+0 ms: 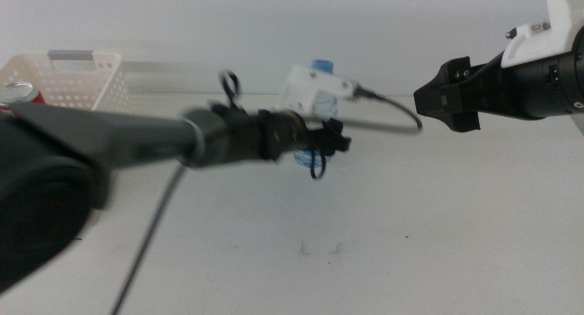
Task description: Use arms to grab the bottles and put them into the dustbin to the left of the table.
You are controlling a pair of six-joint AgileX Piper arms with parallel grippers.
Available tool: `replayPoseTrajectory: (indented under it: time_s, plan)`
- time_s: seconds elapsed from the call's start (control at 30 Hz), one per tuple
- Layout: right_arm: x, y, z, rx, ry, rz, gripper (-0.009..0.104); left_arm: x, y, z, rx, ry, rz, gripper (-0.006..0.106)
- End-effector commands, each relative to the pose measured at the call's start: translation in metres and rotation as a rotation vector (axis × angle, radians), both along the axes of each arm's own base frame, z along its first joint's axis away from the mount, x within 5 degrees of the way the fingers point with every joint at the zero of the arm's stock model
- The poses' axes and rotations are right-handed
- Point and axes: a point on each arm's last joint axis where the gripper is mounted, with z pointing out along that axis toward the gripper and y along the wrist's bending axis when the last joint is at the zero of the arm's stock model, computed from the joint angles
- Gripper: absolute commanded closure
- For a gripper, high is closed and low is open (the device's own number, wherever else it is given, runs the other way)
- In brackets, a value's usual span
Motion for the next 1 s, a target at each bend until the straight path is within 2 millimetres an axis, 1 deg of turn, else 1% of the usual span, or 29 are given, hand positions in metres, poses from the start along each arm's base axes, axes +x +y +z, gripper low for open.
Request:
replayPoseTrajectory:
  time_s: [0.0, 0.03, 0.07, 0.2, 0.23, 0.33, 0.43, 0.5, 0.53, 0.6, 0.63, 0.73, 0.8, 0.87, 0.93, 0.97]
  plan:
    - [-0.001, -0.001, 0.001, -0.007, -0.012, 0.008, 0.004, -0.009, 0.012, 0.045, -0.040, 0.056, -0.016, 0.096]
    - [-0.001, -0.001, 0.001, -0.007, -0.012, 0.008, 0.004, -0.013, 0.017, 0.054, -0.036, 0.087, -0.029, 0.101]
    - [-0.001, -0.001, 0.001, -0.007, -0.012, 0.008, 0.004, -0.018, 0.022, 0.066, -0.032, 0.120, -0.046, 0.102]
    - [-0.001, -0.001, 0.001, -0.007, -0.012, 0.008, 0.004, -0.040, 0.045, 0.110, -0.011, 0.206, -0.088, 0.102]
    - [-0.001, -0.001, 0.001, -0.007, -0.012, 0.008, 0.004, -0.045, 0.051, 0.118, 0.005, 0.226, -0.090, 0.102]
    - [-0.001, -0.001, 0.001, -0.007, -0.012, 0.008, 0.004, -0.061, 0.074, 0.147, 0.035, 0.257, -0.025, 0.102]
    - [-0.001, -0.001, 0.001, -0.007, -0.012, 0.008, 0.004, -0.072, 0.103, 0.175, 0.092, 0.307, 0.096, 0.102]
    - [-0.001, -0.001, 0.001, -0.007, -0.012, 0.008, 0.004, -0.078, 0.128, 0.192, 0.159, 0.377, 0.180, 0.102]
    - [-0.001, -0.001, 0.001, -0.007, -0.012, 0.008, 0.004, -0.078, 0.139, 0.198, 0.188, 0.407, 0.206, 0.102]
    - [-0.001, -0.001, 0.001, -0.007, -0.012, 0.008, 0.004, -0.078, 0.168, 0.211, 0.260, 0.453, 0.259, 0.102]
    - [-0.001, -0.001, 0.001, -0.007, -0.012, 0.008, 0.004, -0.076, 0.179, 0.216, 0.274, 0.453, 0.273, 0.102]
    - [-0.001, -0.001, 0.001, -0.007, -0.012, 0.008, 0.004, -0.067, 0.226, 0.226, 0.273, 0.423, 0.365, 0.102]
    - [-0.001, -0.001, 0.001, -0.007, -0.012, 0.008, 0.004, -0.065, 0.258, 0.227, 0.262, 0.433, 0.449, 0.102]
    - [-0.001, -0.001, 0.001, -0.007, -0.012, 0.008, 0.004, -0.066, 0.286, 0.226, 0.265, 0.442, 0.502, 0.102]
    - [-0.001, -0.001, 0.001, -0.007, -0.012, 0.008, 0.004, -0.065, 0.310, 0.222, 0.253, 0.462, 0.544, 0.101]
    - [-0.001, -0.001, 0.001, -0.007, -0.012, 0.008, 0.004, -0.065, 0.318, 0.219, 0.247, 0.473, 0.561, 0.100]
